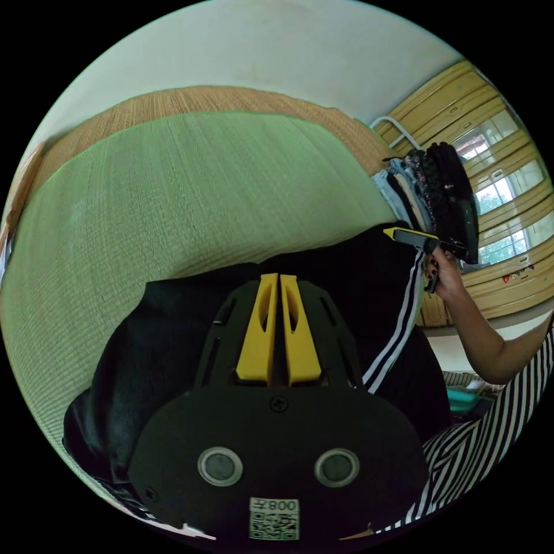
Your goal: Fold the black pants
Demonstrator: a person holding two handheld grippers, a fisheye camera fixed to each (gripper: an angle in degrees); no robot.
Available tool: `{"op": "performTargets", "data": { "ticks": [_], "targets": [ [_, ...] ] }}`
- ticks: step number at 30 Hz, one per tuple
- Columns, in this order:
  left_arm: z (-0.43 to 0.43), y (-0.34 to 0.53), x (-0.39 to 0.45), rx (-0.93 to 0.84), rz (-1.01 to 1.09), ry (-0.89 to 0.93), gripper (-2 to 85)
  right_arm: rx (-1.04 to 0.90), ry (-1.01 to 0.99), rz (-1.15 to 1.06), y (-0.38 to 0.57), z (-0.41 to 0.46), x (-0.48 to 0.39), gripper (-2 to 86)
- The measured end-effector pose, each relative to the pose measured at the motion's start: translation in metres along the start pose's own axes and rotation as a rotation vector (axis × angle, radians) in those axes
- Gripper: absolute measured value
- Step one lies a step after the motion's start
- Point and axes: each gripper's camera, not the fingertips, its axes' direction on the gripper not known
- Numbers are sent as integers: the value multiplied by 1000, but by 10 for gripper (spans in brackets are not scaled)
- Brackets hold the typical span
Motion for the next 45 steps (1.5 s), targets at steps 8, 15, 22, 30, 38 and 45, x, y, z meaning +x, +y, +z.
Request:
{"op": "performTargets", "data": {
  "ticks": [8, 15, 22, 30, 38, 45],
  "targets": [
    [-8, 11, -13, 29, -18, 18, 20, 140, 117, 61, 27, -44, 22, 3],
    [-22, 14, -24, 54, -38, 34, 17, 72, 142, 91, 31, -47, 52, 2],
    [-17, 44, -65, 29, -171, 0, 7, 23, 123, 38, 75, -53, 30, 1],
    [-41, 78, -80, 35, -208, -33, 2, -14, 82, 87, 96, -67, 46, 1],
    [-68, 146, -114, 58, -274, -4, 2, -1, 15, 199, 111, -84, 84, 1],
    [-56, 231, -178, -34, -453, -148, 2, -21, 55, 206, 119, -90, 85, 1]
  ]
}}
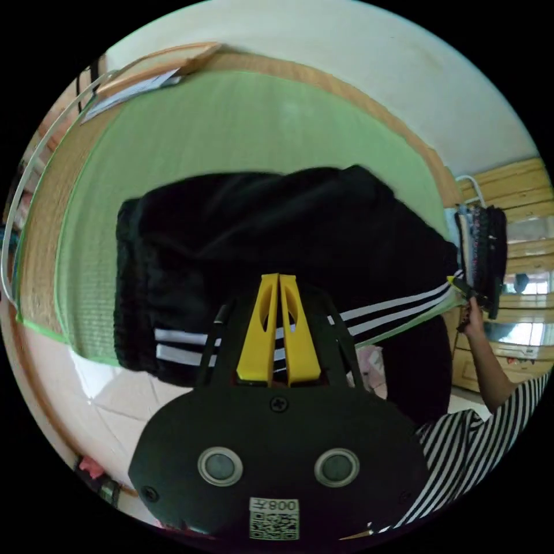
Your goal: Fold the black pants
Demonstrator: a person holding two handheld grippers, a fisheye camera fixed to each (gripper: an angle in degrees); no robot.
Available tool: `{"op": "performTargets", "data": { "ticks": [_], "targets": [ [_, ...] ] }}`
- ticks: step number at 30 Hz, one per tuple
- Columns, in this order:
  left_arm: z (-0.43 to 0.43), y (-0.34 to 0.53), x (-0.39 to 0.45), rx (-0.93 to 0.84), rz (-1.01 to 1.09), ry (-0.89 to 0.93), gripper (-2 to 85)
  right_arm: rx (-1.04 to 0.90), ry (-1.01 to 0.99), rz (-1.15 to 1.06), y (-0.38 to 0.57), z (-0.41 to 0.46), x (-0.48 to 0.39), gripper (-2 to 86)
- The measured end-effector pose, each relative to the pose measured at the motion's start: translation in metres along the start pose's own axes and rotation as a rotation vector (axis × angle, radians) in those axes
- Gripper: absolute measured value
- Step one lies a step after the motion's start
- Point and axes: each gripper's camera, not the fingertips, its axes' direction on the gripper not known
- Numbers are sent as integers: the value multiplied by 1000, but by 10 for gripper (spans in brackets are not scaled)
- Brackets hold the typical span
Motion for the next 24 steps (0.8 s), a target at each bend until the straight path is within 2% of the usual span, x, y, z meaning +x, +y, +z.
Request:
{"op": "performTargets", "data": {
  "ticks": [1, 3, 9, 13, 18, 24],
  "targets": [
    [3, 6, -13, 50, -11, 56, 2, 2, -8, 15, 0, -1, 3, 1],
    [9, 8, -27, 45, -73, 101, 2, -22, -33, 40, -2, -5, 10, 1],
    [25, 35, -45, 72, -71, -44, 1, -24, -29, 46, 9, -16, 20, 2],
    [66, 48, -67, 40, -69, -74, 2, -13, -128, 111, 17, -16, 43, 2],
    [103, 44, -71, -6, -44, -161, 2, -10, -153, 91, 23, -20, 52, 5],
    [147, 32, -28, 42, 161, 49, 10, 149, -197, 178, 43, -48, 87, 33]
  ]
}}
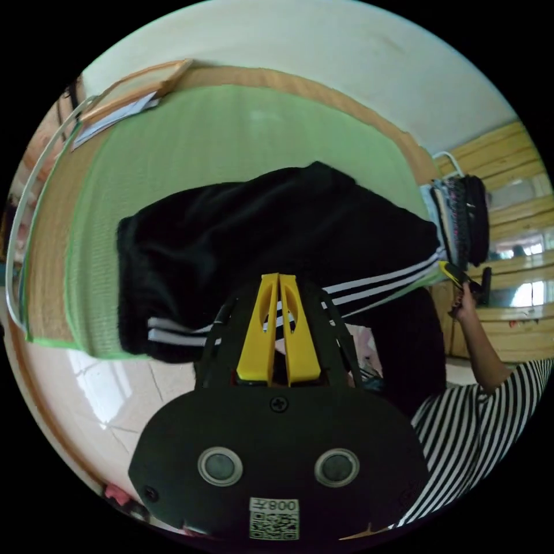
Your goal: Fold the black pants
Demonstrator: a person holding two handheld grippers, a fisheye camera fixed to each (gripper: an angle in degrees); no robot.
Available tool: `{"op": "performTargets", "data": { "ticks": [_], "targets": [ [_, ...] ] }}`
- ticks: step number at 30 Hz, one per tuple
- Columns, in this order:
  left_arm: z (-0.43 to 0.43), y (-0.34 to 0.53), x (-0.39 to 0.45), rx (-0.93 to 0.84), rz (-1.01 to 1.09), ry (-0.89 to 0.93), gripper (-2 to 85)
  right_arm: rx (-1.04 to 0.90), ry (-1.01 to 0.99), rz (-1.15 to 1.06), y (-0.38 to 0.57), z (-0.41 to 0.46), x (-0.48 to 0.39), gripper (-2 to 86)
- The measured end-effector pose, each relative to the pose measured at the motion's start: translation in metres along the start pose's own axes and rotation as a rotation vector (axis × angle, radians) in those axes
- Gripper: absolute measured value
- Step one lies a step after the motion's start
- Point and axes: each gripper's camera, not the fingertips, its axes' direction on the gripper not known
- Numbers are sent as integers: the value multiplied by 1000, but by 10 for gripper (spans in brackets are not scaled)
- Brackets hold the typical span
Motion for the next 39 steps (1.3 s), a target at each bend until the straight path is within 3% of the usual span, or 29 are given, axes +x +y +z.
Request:
{"op": "performTargets", "data": {
  "ticks": [5, 13, 20, 29, 39],
  "targets": [
    [99, -57, 91, -109, 293, 196, 50, 73, 49, 73, -7, -17, 34, 95],
    [249, -147, 252, -217, 632, 309, 85, 50, -9, 93, -40, 8, 60, 120],
    [379, -187, 333, -335, 804, 199, 101, 52, -129, 108, -47, 19, 79, 115],
    [502, -183, 363, -448, 947, 53, 105, 62, -212, 146, -54, 38, 101, 99],
    [554, -164, 376, -468, 1082, -72, 39, 43, -230, 144, -60, 74, 113, 45]
  ]
}}
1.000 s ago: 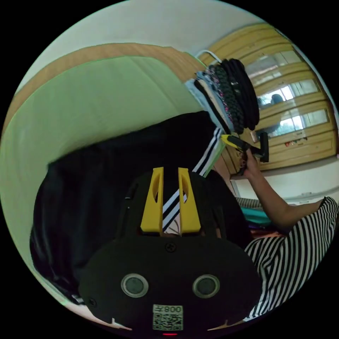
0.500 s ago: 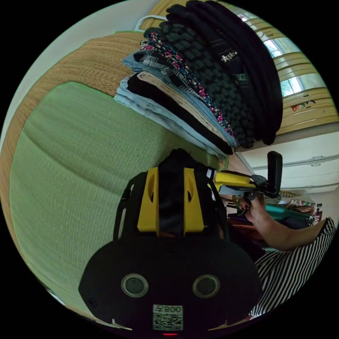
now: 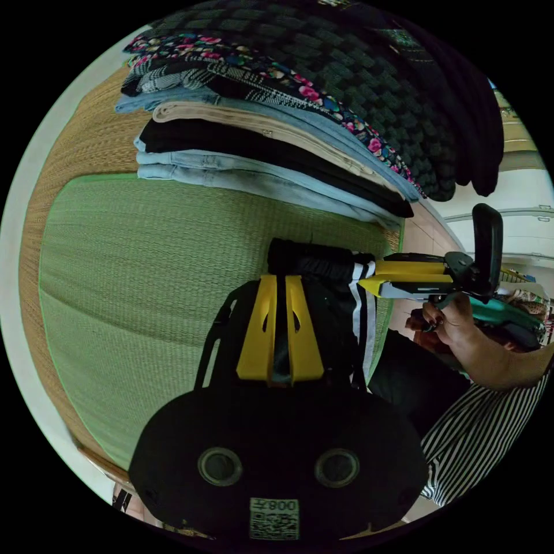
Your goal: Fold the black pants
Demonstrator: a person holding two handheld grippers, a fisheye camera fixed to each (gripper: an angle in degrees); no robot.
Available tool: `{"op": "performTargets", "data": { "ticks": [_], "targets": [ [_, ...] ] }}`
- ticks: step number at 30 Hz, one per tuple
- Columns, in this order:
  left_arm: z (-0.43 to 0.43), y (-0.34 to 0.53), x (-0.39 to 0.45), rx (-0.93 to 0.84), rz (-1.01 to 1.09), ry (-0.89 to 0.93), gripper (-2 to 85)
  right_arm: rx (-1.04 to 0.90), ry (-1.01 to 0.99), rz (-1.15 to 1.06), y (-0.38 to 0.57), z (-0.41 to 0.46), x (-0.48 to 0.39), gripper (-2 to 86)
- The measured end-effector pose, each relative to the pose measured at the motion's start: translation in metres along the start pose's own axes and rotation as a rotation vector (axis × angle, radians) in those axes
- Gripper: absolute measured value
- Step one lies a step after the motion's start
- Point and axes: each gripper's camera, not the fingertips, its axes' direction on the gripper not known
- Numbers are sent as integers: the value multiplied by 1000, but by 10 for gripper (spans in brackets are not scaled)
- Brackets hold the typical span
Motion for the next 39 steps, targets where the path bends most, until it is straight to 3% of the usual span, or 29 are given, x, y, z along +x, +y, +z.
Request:
{"op": "performTargets", "data": {
  "ticks": [8, 18, 28, 39],
  "targets": [
    [-19, 1, -1, 29, 52, 40, 22, 17, -66, 4, 9, 16, 13, 26],
    [-111, 49, 8, 150, 114, 10, 21, 95, -36, -200, 34, 24, -41, 24],
    [-229, 198, -2, 352, 53, 22, 21, 39, -101, -519, 83, 77, -143, 24],
    [-274, 349, -38, 359, -151, 65, 16, -221, -103, -764, 131, 228, -225, 25]
  ]
}}
